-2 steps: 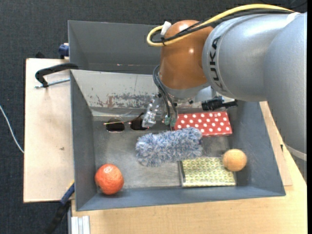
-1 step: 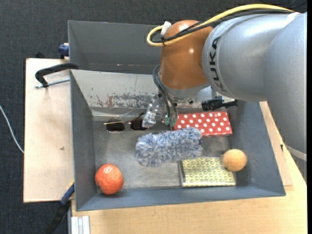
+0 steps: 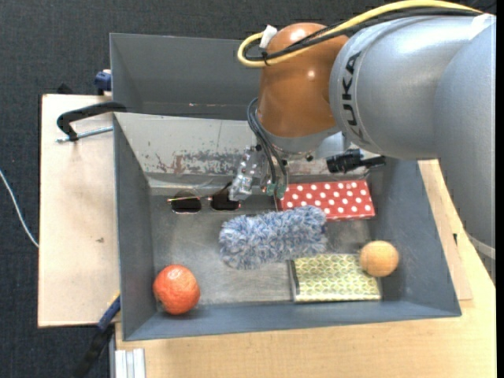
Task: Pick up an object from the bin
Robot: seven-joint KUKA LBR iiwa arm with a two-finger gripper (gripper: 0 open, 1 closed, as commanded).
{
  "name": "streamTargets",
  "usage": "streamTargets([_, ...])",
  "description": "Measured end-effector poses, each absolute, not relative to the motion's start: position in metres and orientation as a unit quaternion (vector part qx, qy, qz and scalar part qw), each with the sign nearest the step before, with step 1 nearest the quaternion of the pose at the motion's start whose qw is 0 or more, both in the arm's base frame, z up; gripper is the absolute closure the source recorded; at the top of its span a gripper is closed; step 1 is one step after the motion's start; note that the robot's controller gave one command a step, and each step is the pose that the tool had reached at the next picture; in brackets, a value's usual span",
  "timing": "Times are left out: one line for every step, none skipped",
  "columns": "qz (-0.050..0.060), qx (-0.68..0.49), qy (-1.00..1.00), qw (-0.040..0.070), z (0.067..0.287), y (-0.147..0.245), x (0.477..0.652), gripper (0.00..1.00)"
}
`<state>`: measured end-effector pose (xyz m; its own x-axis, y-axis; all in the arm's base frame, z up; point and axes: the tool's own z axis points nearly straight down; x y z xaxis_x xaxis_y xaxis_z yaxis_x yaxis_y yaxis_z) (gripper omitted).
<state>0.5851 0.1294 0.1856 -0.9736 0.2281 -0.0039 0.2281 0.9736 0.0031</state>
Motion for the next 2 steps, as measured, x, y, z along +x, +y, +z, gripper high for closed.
streamTargets([0.001, 0.113, 0.994, 0.002, 0.188, 0.126, 0.578, 1.0])
streamTargets([0.001, 0.12, 0.993, 0.003, 0.188, 0.12, 0.592, 0.0])
